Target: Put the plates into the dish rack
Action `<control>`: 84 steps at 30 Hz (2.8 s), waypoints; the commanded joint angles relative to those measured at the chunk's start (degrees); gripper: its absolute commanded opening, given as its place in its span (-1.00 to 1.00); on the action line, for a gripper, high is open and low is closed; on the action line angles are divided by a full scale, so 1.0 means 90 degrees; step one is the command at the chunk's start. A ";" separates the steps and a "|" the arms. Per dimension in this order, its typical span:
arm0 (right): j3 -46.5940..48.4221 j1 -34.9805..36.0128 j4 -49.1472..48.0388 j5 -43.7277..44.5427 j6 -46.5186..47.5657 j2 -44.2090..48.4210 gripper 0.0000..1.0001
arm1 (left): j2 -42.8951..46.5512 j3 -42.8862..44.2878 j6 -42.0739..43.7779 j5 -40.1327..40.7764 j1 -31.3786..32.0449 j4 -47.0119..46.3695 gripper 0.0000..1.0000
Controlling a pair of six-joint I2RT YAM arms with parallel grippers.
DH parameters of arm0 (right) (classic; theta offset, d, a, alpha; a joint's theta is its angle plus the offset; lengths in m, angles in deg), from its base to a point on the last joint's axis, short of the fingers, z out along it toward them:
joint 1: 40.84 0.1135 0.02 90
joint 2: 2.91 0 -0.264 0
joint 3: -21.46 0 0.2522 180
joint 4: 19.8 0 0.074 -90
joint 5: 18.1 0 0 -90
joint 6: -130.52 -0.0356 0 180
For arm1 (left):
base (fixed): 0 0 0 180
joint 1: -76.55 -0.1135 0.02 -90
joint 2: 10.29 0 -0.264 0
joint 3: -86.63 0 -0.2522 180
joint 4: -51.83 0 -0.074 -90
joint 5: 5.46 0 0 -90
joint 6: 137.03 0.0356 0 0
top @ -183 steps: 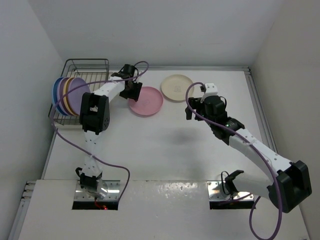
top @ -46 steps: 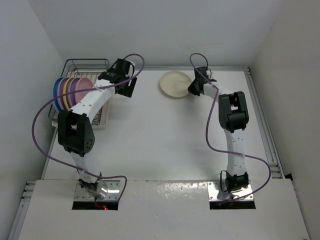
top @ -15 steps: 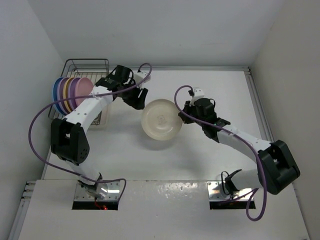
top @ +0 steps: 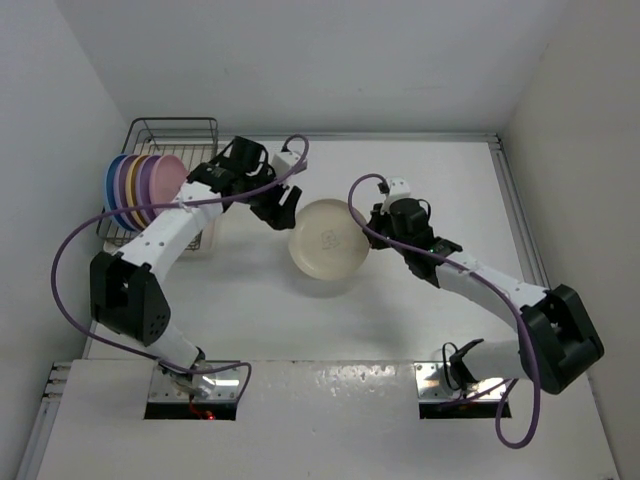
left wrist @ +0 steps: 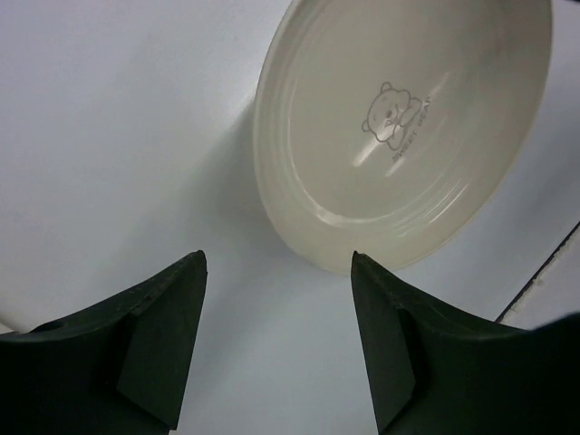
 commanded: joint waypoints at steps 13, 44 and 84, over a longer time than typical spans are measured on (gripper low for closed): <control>-0.0239 0.0349 -0.1315 -0.0703 -0.0294 0.0416 -0.69 | -0.0397 -0.0140 -0.0040 0.0218 -0.0098 -0.0169 -1.00; -0.0483 0.0339 0.0248 0.1172 -0.0442 0.0835 0.82 | 0.0688 -0.0765 0.0662 0.9788 -0.1515 -0.2776 -1.00; -0.0698 0.0066 0.1733 0.1192 0.0135 0.2251 0.98 | 0.2502 -0.0773 0.1342 0.4195 -0.0911 0.0066 1.00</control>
